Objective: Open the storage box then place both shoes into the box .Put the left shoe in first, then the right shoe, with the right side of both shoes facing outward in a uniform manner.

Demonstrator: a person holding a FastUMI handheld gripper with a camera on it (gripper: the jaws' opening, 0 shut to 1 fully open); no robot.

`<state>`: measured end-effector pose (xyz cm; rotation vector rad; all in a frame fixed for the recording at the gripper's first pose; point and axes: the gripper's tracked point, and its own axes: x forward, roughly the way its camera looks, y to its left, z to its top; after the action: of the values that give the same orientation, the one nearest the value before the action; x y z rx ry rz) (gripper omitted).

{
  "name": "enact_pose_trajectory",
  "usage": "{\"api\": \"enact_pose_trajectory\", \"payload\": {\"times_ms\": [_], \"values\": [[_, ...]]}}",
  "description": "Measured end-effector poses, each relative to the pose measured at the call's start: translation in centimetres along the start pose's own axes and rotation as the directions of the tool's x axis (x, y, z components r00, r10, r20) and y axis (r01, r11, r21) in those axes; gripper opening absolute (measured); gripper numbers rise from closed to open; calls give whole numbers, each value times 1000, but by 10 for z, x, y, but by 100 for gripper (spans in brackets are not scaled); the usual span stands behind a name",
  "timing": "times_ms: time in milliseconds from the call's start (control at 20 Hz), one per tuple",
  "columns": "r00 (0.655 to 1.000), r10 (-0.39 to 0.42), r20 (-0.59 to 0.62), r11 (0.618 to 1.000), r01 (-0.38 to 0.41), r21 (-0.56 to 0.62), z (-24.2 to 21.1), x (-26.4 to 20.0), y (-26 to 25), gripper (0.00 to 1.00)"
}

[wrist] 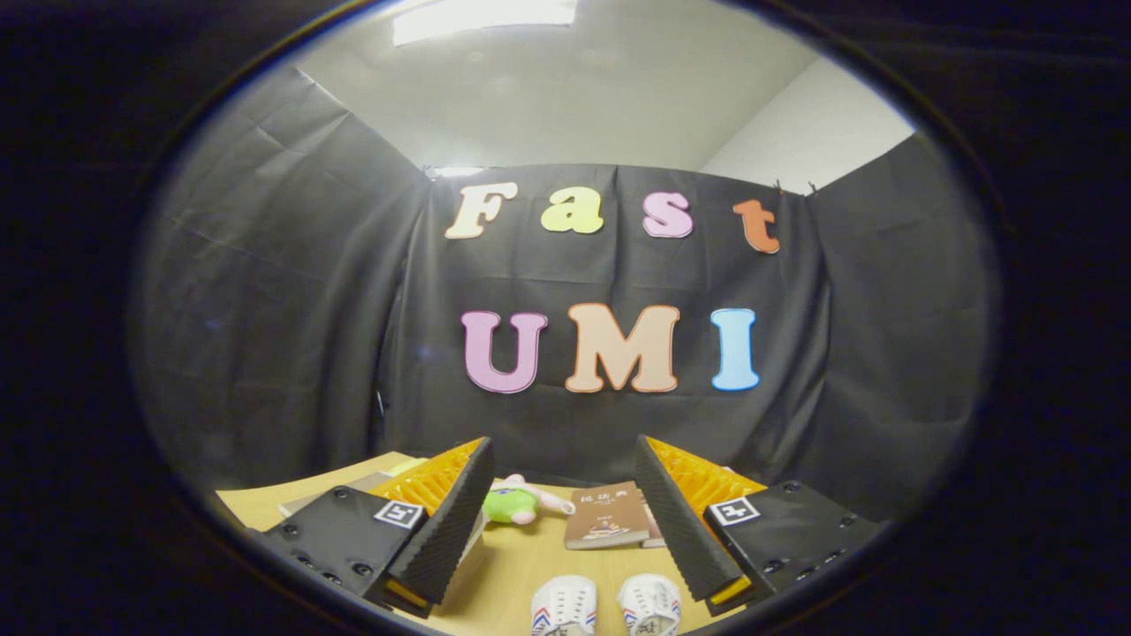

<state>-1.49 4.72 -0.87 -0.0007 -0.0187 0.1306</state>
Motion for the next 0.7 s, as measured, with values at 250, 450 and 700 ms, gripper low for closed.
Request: {"api": "enact_pose_trajectory", "payload": {"times_ms": [250, 450, 700], "values": [[991, 63, -114, 992, -49, 120, -36, 4, 2, 100], [966, 175, -188, 960, -124, 253, -67, 4, 17, 100], [902, 315, -294, 872, -153, 465, -110, 4, 33, 100]]}}
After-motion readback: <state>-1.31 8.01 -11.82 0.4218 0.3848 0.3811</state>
